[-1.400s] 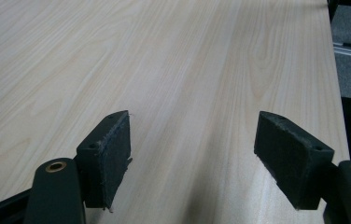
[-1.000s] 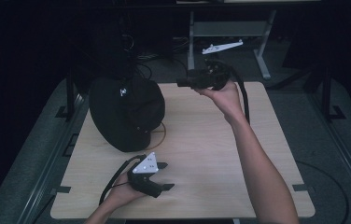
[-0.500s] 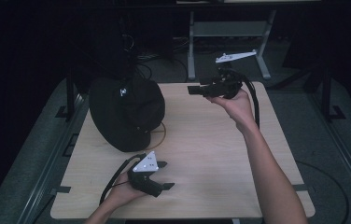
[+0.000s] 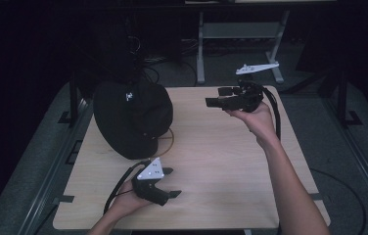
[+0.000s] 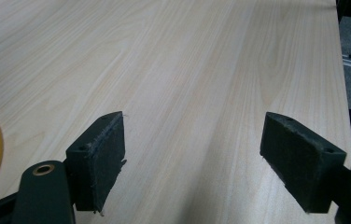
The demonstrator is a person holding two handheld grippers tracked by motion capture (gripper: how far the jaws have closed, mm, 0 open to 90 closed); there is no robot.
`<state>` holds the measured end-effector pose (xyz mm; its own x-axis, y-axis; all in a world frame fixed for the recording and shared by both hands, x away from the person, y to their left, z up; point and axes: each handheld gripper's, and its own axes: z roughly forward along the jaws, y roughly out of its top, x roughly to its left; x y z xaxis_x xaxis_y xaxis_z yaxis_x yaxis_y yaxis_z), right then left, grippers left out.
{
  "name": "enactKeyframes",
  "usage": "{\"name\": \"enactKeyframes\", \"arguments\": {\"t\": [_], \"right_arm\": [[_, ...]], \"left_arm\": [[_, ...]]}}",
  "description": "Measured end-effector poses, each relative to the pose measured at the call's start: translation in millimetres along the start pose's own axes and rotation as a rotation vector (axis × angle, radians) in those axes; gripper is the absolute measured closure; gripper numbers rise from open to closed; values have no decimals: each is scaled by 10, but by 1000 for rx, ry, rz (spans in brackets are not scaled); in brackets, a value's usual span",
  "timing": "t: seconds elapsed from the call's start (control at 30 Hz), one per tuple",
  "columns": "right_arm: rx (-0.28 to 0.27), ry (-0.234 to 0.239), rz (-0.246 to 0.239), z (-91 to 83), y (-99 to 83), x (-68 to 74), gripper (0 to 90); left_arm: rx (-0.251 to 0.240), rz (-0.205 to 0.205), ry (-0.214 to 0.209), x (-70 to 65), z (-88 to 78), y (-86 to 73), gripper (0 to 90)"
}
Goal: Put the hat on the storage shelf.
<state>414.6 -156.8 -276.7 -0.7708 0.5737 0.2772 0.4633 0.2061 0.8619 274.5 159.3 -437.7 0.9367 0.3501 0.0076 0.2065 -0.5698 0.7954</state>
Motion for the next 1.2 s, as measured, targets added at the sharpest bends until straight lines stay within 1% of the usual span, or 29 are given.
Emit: {"name": "enactKeyframes", "arguments": {"t": [0.07,0.13,0.2,0.3,0.53,0.87,0.9,1.03,1.07,1.13,1.2], "right_arm": [[5,-2,-4,-18,-23,7,184],[-1,-4,-6,-30,-48,14,185],[5,-3,-7,-43,-77,15,184],[6,-4,5,-64,-129,10,184],[11,-8,10,-119,-229,5,177],[5,-17,26,-197,-365,-28,162],[6,-16,24,-202,-375,-26,161],[18,-18,25,-216,-435,-29,159],[24,-19,25,-220,-444,-27,157],[13,-23,20,-235,-474,-22,157],[15,-21,28,-251,-506,-19,157]], "left_arm": [[1,-5,-5,-4,12,2,216],[3,0,-8,-17,24,7,216],[5,3,-11,-26,31,11,216],[7,3,-12,-33,38,12,216],[10,0,-14,-36,47,12,213],[18,-7,-7,-22,45,10,212],[20,1,-4,-15,45,10,212],[7,-15,-7,-15,42,9,211],[8,-14,-7,-14,40,9,211],[15,-7,-5,-13,37,9,210],[17,-4,-4,-14,38,11,210]]}}
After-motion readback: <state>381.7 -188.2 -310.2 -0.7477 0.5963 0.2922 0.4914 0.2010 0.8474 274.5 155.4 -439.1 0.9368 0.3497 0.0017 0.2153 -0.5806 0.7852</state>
